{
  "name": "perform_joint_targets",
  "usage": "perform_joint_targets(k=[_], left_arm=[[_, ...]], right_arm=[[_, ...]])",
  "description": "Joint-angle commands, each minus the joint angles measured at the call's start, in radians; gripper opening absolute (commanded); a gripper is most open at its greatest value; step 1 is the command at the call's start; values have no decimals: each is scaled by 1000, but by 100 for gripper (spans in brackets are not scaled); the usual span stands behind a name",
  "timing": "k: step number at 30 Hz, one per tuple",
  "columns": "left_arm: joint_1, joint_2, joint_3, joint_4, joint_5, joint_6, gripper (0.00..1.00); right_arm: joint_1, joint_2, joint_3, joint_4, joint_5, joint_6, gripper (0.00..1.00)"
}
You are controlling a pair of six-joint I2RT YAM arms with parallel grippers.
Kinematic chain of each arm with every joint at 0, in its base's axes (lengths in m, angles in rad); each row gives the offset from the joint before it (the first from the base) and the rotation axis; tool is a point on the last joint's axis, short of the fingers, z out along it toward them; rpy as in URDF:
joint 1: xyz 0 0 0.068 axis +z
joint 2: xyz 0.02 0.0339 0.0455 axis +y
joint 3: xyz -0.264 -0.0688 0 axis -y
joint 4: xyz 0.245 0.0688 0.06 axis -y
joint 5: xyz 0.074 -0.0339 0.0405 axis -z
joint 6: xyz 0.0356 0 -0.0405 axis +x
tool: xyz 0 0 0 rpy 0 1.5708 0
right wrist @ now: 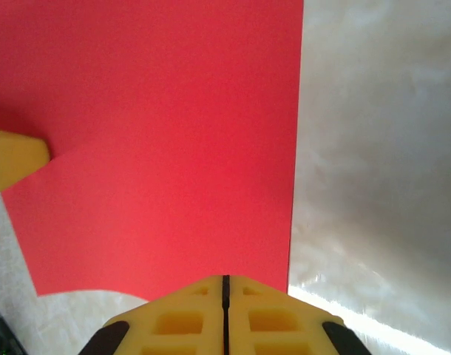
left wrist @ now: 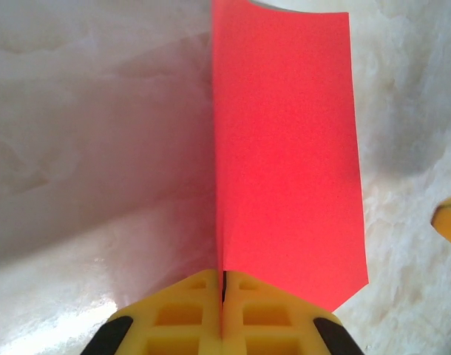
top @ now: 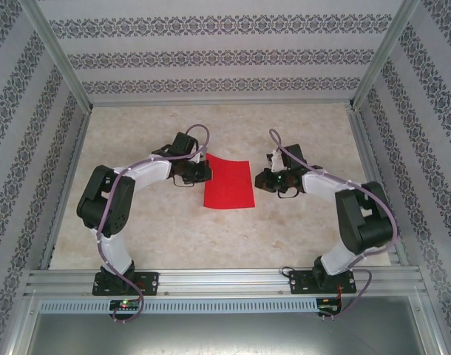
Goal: Fold a paper plane with a square sheet of paper (fold left side to right side)
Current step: First fold in half a square sheet of paper at the center of the table.
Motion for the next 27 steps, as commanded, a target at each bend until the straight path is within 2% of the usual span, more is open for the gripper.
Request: perform_joint_targets(k=[1, 10, 19, 22, 24, 27], left_arm=[[-11, 24, 49, -100, -34, 44, 0], [-8, 54, 123, -170, -35, 71, 0], [-9, 64, 139, -185, -22, 83, 2], [-9, 62, 139, -173, 20, 79, 17], [-10, 55, 136, -147, 64, 68, 32], [-10, 44, 117, -67, 134, 22, 45]], right_arm=[[16, 79, 81, 26, -46, 9, 5], [30, 248, 263, -125, -46, -41, 5], [49, 307, 249, -141, -14, -48, 6], [66, 302, 226, -140, 17, -42, 6], [77, 294, 211, -147, 44, -45, 7], [80, 293, 198, -156, 63, -47, 7]])
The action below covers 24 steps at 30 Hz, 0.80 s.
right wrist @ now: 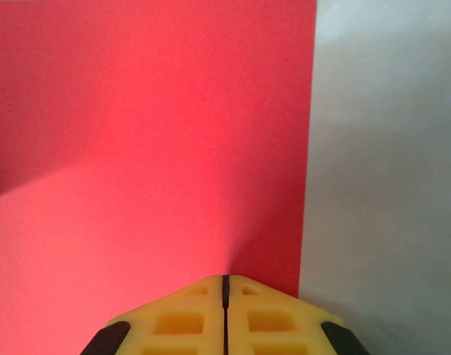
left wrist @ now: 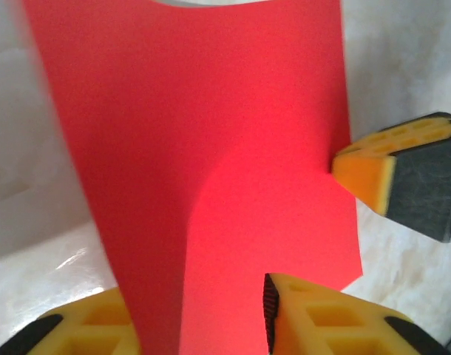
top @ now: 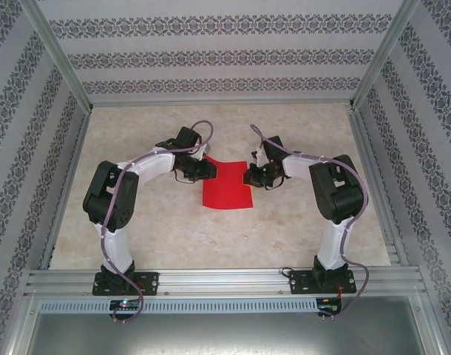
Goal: Fold a paper plane with a square sheet of paper (fold left side to right side)
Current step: First fold in half a square sheet of paper at the center of the table.
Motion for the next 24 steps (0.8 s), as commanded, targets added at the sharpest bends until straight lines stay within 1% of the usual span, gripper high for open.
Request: perform_joint_targets(k=[1, 3, 5, 8, 11, 14, 16, 19, 24], left_arm=[[-9, -17, -4, 92, 114, -48, 49], [-10, -15, -18, 170, 173, -99, 56], [-11, -9, -31, 240, 221, -143, 60], [-12, 13, -34, 320, 270, -195, 62], [-14, 46, -23, 350, 284, -220, 62], [-18, 75, -18, 377, 293, -237, 60], [-20, 91, -16, 396, 295, -249, 58], [-22, 110, -14, 420, 302, -265, 52], [-28, 125, -8, 419, 295, -269, 42]], right_arm=[[15, 6, -43, -55, 67, -21, 7], [14, 1, -52, -53, 72, -23, 7], [15, -3, -60, -43, 74, -19, 7], [14, -10, -71, -15, 62, -5, 8], [12, -20, -85, 27, 42, 15, 10], [10, -35, -97, 76, 17, 38, 14], [6, -54, -106, 115, 5, 57, 17], [-6, -88, -107, 147, -18, 78, 22], [-31, -184, -127, 155, 6, 96, 33]])
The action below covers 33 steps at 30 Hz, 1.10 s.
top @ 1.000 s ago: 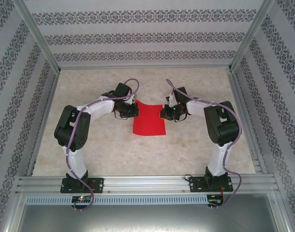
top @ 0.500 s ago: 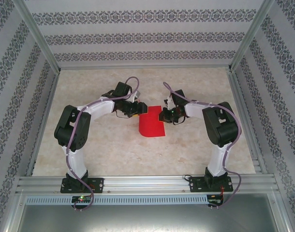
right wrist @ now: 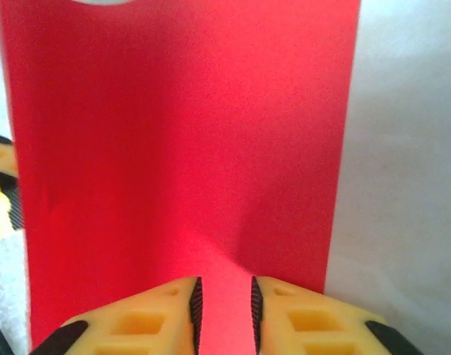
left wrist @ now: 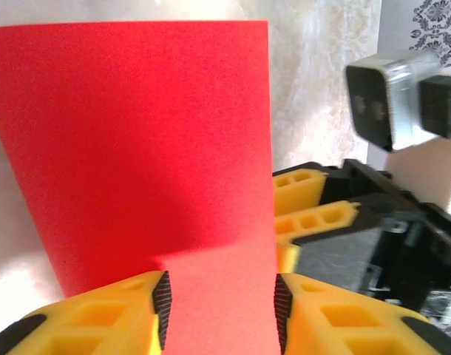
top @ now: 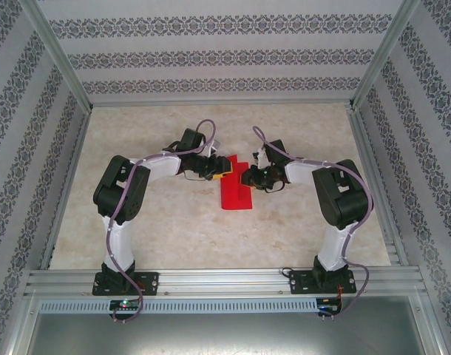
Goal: Fold a paper plane with a square sheet of paper (fold left side to right side)
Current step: First fold in half a square sheet of paper at the center of the table.
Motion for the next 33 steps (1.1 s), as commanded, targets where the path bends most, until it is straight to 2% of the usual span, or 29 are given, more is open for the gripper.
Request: perform_joint_targets(k=[1, 5, 10, 14, 23, 31, 33], left_arm=[[-17, 16, 18, 48, 15, -12, 40], [-19, 26, 24, 33, -3, -10, 32], [-22, 34, 36, 12, -16, -5, 29], [-24, 34, 44, -9, -28, 3, 28], [-28, 32, 48, -22, -33, 7, 28], [-30, 10, 38, -25, -45, 20, 30], [-30, -7, 32, -32, -54, 27, 32]], right_arm=[[-25, -97, -31, 37, 11, 27, 35], [-38, -153, -72, 81, -27, 74, 45], [-33, -146, -126, 212, -131, 179, 56], [-18, -111, -130, 251, -162, 217, 55], [2, -45, -114, 273, -183, 246, 42], [4, -36, -79, 161, -127, 163, 10], [5, -33, -68, 128, -107, 140, 8]])
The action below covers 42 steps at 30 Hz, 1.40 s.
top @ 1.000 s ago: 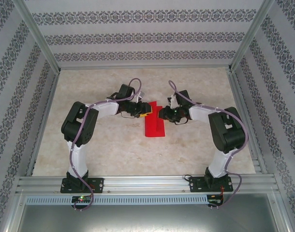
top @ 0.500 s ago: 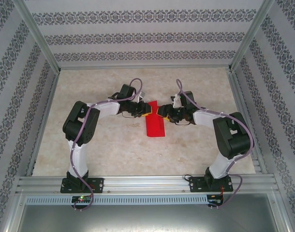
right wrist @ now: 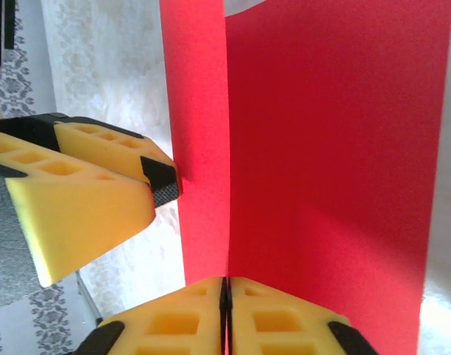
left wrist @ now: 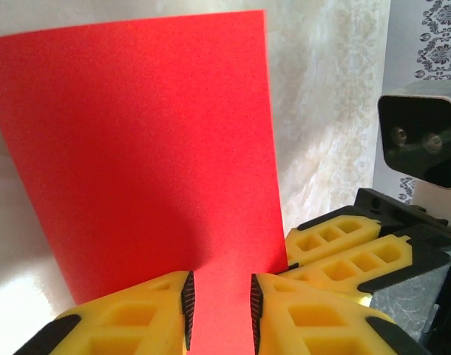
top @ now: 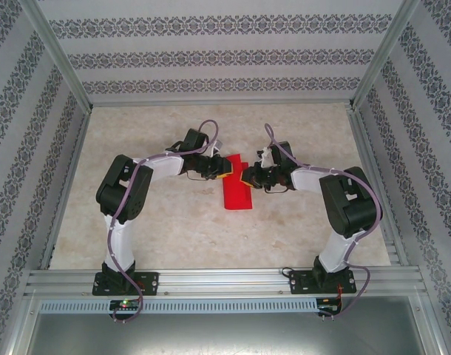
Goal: Fold a paper plane with a square sheet of paper (fold left side to right side)
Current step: First fold in half a square sheet of paper at the center of the table.
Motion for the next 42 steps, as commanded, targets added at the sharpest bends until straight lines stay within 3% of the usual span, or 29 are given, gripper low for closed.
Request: perform_joint_targets(k=[1, 11, 20, 25, 31, 38, 42], left_arm=[[-15, -39, 3, -35, -28, 34, 34], [-16, -165, -85, -154, -183, 87, 50], [-52, -78, -65, -125, -165, 56, 53], [-62, -33, -30, -132, -168, 50, 51], [-69, 6, -3, -154, -184, 55, 39], [-73, 27, 4, -195, -220, 76, 36], [-79, 41, 17, -214, -227, 89, 36]], right_arm=[[7, 18, 37, -77, 42, -65, 7], [7, 27, 73, -214, 170, -167, 7], [6, 47, 82, -213, 180, -175, 7], [6, 51, 85, -223, 186, -186, 9], [3, 46, 85, -224, 186, -191, 13], [-42, -74, 8, -192, 274, -191, 33], [-71, -104, -17, -219, 292, -216, 35]])
